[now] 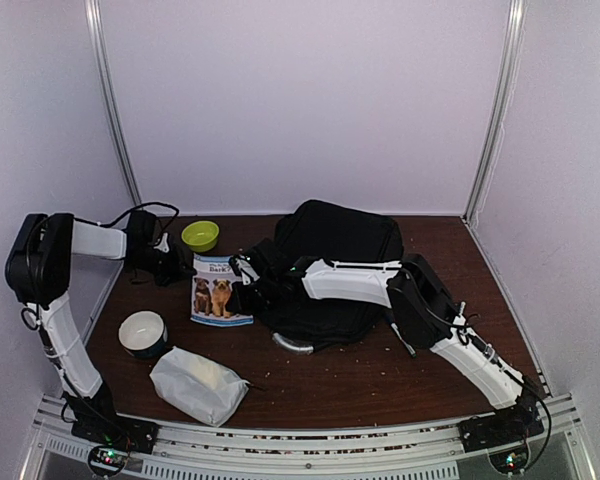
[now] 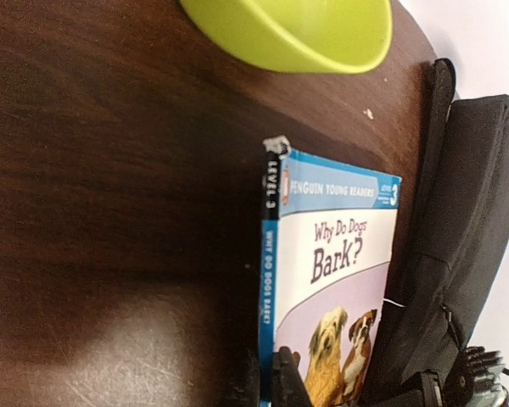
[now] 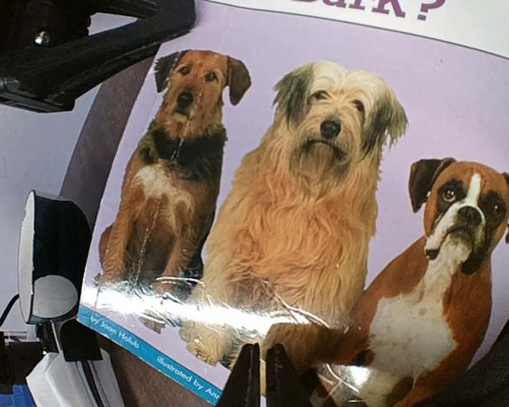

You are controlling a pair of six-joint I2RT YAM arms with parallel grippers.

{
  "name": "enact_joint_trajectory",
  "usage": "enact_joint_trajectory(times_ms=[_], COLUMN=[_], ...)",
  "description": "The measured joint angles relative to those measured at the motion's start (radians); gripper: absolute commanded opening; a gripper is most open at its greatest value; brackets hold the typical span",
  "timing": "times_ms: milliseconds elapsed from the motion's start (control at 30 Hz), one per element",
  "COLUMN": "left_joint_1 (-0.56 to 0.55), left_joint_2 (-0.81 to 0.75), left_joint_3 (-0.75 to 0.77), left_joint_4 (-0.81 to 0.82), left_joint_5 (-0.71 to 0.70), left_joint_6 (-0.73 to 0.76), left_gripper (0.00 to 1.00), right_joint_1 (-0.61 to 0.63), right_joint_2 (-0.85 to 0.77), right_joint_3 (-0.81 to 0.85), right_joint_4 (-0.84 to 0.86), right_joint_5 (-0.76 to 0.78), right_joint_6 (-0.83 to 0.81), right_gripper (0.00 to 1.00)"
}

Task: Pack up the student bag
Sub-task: Pick up the book at the center of the board, then pass from the left arm to the right

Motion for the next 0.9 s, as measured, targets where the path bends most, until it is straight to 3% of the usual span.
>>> enact_joint_trajectory(times_ms=[200,500,733,900], left_joint_1=[-0.005,-0.009,-0.022,-0.088], left_joint_2=[-0.109,-0.308,-0.463,-0.566], left_joint_3=[-0.025,-0.022,0.009,0.063], left_joint_4=[-0.042,-0.165,-0.26,-0.288], left_joint_5=[-0.005,-0.041,-0.033,0.019], left_joint_6=[0.019,0.131,0.233,0.269], left_gripper=[0.0,0.0,0.0,0.0], right_joint_1=[-0.009,-0.015,-0.036,-0.133], right_joint_2=[-0.015,-0.19,-0.431,-0.636], right_joint_3=[-0.03,-0.182,-0.32,-0.405], right_joint_4=[0.045,0.047,0.035,0.036], right_joint_5=[-0.064,-0.111,-0.153,-0.224], right_joint_6=[-0.015,-0.094,-0.186,-0.272], right_gripper=[0.2,0.39,0.5,0.55])
